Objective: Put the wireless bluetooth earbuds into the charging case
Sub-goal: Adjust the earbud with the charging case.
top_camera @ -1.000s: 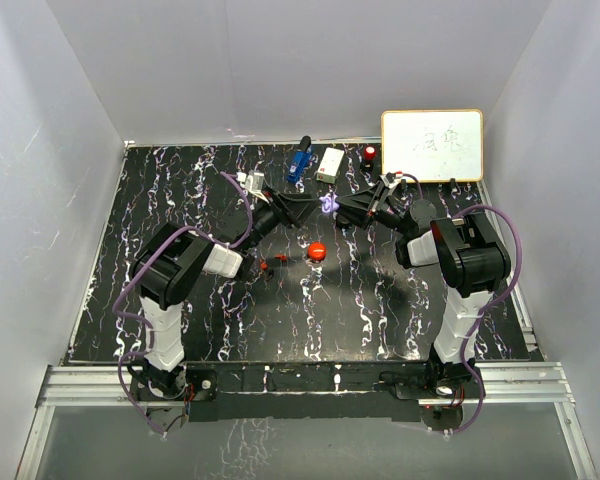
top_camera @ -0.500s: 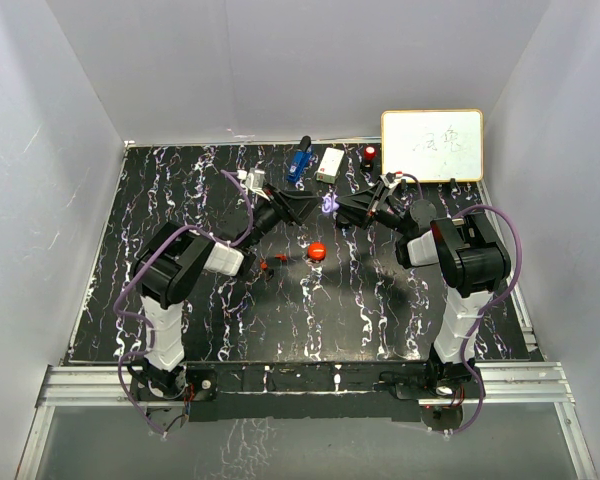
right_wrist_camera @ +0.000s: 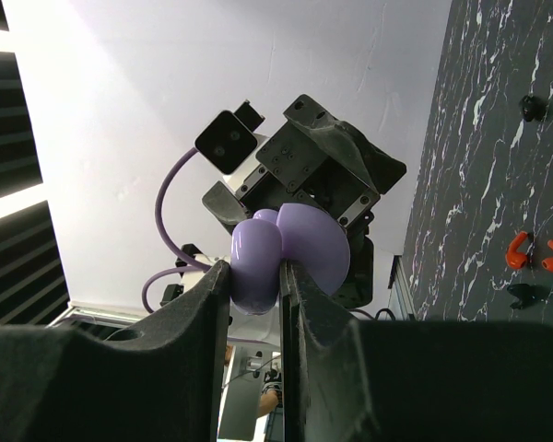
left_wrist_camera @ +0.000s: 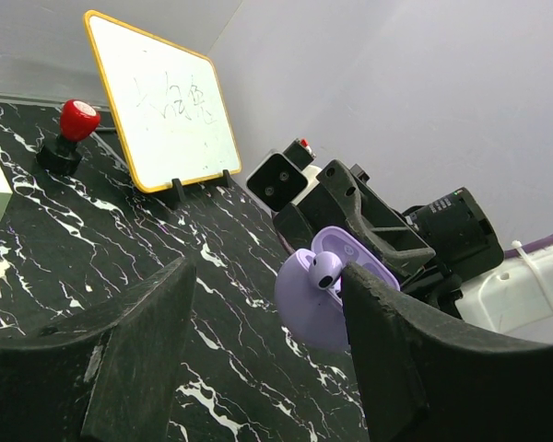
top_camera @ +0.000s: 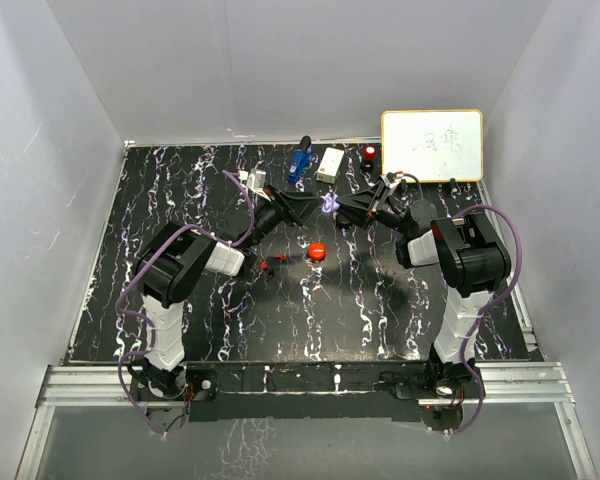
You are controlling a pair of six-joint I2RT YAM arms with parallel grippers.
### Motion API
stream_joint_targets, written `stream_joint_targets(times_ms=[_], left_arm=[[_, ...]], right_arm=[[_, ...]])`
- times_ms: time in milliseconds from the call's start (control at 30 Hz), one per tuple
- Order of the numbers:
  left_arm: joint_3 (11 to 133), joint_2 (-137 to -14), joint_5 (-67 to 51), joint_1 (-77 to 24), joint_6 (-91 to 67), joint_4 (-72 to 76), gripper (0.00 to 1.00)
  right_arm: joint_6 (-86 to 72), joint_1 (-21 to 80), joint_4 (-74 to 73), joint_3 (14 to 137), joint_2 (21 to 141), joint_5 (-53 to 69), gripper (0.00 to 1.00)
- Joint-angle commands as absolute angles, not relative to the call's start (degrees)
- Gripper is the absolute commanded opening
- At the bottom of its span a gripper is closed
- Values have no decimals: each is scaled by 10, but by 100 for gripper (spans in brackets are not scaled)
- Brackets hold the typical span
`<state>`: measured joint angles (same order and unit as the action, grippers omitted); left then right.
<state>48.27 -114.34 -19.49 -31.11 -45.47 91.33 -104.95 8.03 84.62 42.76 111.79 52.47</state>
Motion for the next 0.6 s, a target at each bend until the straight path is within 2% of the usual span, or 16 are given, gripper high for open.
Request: stream_joint_targets(times_ms=[0, 567], left_arm=[[496, -1145, -190, -308, -450, 1013, 62], [500, -1147, -188, -300, -457, 1022, 62]], right_arm=[[-1048, 82, 1039, 444, 1097, 524, 0], [-1047, 82, 1038, 440, 1098, 523, 0]])
